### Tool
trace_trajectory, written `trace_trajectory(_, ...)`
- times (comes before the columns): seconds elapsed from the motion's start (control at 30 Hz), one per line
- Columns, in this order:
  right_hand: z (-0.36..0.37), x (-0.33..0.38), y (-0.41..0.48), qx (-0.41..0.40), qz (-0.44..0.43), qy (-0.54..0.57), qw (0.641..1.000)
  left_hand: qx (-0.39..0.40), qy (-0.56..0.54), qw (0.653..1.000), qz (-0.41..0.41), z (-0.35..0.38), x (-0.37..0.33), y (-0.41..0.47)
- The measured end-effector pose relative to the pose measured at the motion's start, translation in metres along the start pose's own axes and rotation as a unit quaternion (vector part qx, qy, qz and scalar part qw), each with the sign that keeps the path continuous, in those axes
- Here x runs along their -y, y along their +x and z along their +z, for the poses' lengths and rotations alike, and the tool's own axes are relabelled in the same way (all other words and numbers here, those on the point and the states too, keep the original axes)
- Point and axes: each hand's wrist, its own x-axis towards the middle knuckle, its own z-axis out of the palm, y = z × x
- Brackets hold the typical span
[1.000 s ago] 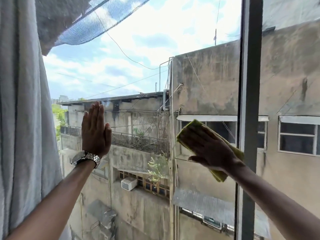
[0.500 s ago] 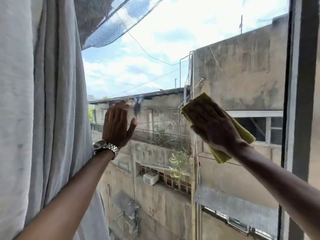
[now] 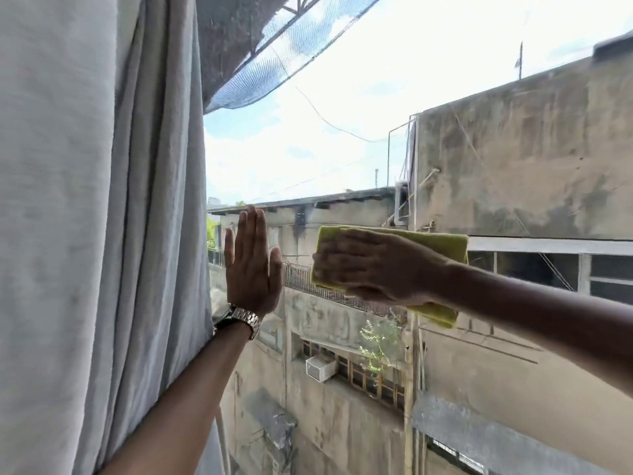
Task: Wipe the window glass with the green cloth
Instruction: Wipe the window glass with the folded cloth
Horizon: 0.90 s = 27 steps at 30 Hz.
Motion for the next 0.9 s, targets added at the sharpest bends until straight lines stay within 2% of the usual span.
trace_trajectory(0.03, -0.003, -0.020, 0.000, -0.010, 0.012, -0.023, 1.000, -0.003, -0.004, 1.000, 0.001, 0.000, -0.001, -0.001)
trace_trajectory(0.1, -0.015, -0.066, 0.008, -0.060, 0.154, -0.030, 0.986, -0.010, -0.004, 1.000, 0.003, 0.002, 0.000, 0.000)
trace_trajectory(0.17, -0.031, -0.089, 0.028, -0.117, 0.325, 0.024, 0.938, -0.009, -0.003, 1.000, 0.007, 0.004, 0.003, 0.000)
trace_trajectory(0.23, -0.029, -0.069, 0.051, -0.152, 0.403, 0.071, 0.900, -0.012, -0.002, 1.000, 0.009, 0.005, 0.004, -0.002)
trace_trajectory(0.27, -0.024, -0.047, 0.057, -0.143, 0.377, 0.078, 0.912, -0.013, -0.003, 1.000, 0.009, 0.004, 0.003, -0.002)
trace_trajectory(0.33, -0.009, 0.007, 0.050, -0.078, 0.195, 0.069, 0.975, -0.009, -0.007, 1.000, 0.007, 0.003, 0.001, -0.002)
trace_trajectory(0.4, 0.000, 0.042, 0.030, -0.018, 0.027, 0.053, 0.998, -0.010, -0.008, 1.000, -0.003, 0.000, -0.003, -0.001)
trace_trajectory(0.47, 0.005, 0.031, 0.018, 0.012, -0.050, 0.028, 0.998, -0.003, -0.011, 1.000, -0.005, -0.004, -0.005, -0.002)
trace_trajectory(0.5, 0.006, 0.016, 0.018, 0.005, -0.031, 0.023, 0.999, 0.001, -0.013, 1.000, -0.003, -0.005, -0.006, -0.001)
trace_trajectory(0.57, 0.000, -0.030, 0.022, -0.058, 0.096, 0.017, 0.994, -0.003, -0.010, 1.000, 0.001, -0.005, -0.009, 0.000)
trace_trajectory(0.63, -0.018, -0.077, 0.013, -0.150, 0.278, 0.023, 0.948, -0.005, -0.010, 1.000, -0.002, -0.003, -0.008, -0.001)
trace_trajectory(0.7, -0.031, -0.096, 0.000, -0.231, 0.482, 0.039, 0.844, -0.016, -0.007, 1.000, 0.015, 0.003, -0.008, -0.004)
trace_trajectory(0.73, -0.030, -0.086, 0.002, -0.248, 0.559, 0.061, 0.789, -0.021, -0.001, 0.999, 0.025, 0.003, -0.003, -0.005)
trace_trajectory(0.77, -0.026, -0.066, 0.002, -0.252, 0.600, 0.071, 0.756, -0.027, 0.000, 0.999, 0.028, 0.004, 0.000, -0.006)
trace_trajectory(0.8, -0.019, -0.035, -0.002, -0.241, 0.593, 0.070, 0.765, -0.028, -0.004, 0.999, 0.031, 0.004, 0.001, -0.005)
trace_trajectory(0.83, -0.009, 0.003, -0.014, -0.214, 0.532, 0.071, 0.816, -0.029, -0.004, 0.999, 0.034, 0.005, 0.001, -0.005)
trace_trajectory(0.87, -0.002, 0.042, -0.036, -0.171, 0.437, 0.079, 0.880, -0.034, 0.000, 0.999, 0.033, 0.006, -0.001, -0.007)
trace_trajectory(0.9, 0.002, 0.072, -0.066, -0.120, 0.345, 0.086, 0.927, -0.041, 0.007, 0.999, 0.030, 0.005, 0.001, -0.006)
